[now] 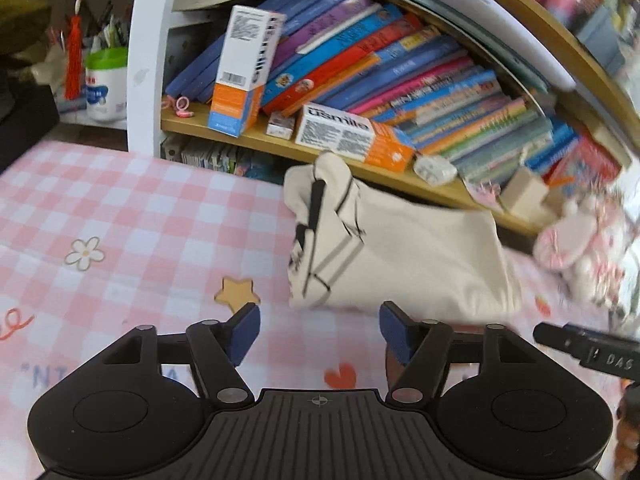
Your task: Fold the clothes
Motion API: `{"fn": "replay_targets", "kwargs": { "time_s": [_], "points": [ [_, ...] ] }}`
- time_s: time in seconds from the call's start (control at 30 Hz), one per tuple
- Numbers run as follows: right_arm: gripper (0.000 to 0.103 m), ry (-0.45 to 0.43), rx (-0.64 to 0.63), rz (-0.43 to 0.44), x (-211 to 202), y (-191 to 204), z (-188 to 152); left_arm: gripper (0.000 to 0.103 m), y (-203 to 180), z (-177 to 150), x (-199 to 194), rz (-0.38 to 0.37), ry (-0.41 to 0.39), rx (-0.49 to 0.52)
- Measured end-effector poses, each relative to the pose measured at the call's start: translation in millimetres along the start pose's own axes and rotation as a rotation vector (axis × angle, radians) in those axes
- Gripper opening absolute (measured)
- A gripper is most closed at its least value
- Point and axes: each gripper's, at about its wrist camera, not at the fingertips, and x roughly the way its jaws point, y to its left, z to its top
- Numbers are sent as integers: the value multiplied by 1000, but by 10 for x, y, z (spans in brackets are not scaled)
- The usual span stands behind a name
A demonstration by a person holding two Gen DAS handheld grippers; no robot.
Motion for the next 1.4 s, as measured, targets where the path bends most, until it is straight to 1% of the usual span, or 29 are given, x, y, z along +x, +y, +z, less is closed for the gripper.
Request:
{"fn": "replay_targets", "kwargs": {
  "time_s": [0.07,0.13,0.23,0.27,0.37,0.4,0.5,0.67,0.8,0.93,1.07,1.4],
  "points": [
    [82,-9,-15,-7,-106,27,-77,73,-86,-83,-77,18,-2,24],
    [85,-10,-20,-12,-187,40,-140,76,-176,-168,-161,35,-6,42],
    [88,-17,-23,-18,-309,53,-224,79,-283,-280,-295,51,-23,66],
    [90,-21,-26,-22,-350,58,-252,80,-313,-313,-337,56,-29,74],
    [94,-33,-42,-34,-468,75,-343,86,-394,-412,-460,72,-50,95],
    [94,-38,-48,-39,-506,81,-376,88,-415,-447,-501,75,-57,99],
    [94,-39,-59,-40,-603,100,-471,89,-453,-540,-609,76,-74,104],
    [95,-48,-66,-44,-736,138,-617,92,-481,-669,-743,77,-85,80],
    [97,-44,-74,-49,-803,175,-723,94,-486,-764,-798,96,-77,75],
    [98,-44,-87,-56,-859,211,-826,94,-462,-874,-841,102,-63,56],
    [98,-31,-84,-51,-891,230,-903,94,-467,-974,-876,105,-56,59],
    [100,-32,-78,-61,-927,263,-948,95,-462,-1000,-897,98,-62,54]
  ]
}}
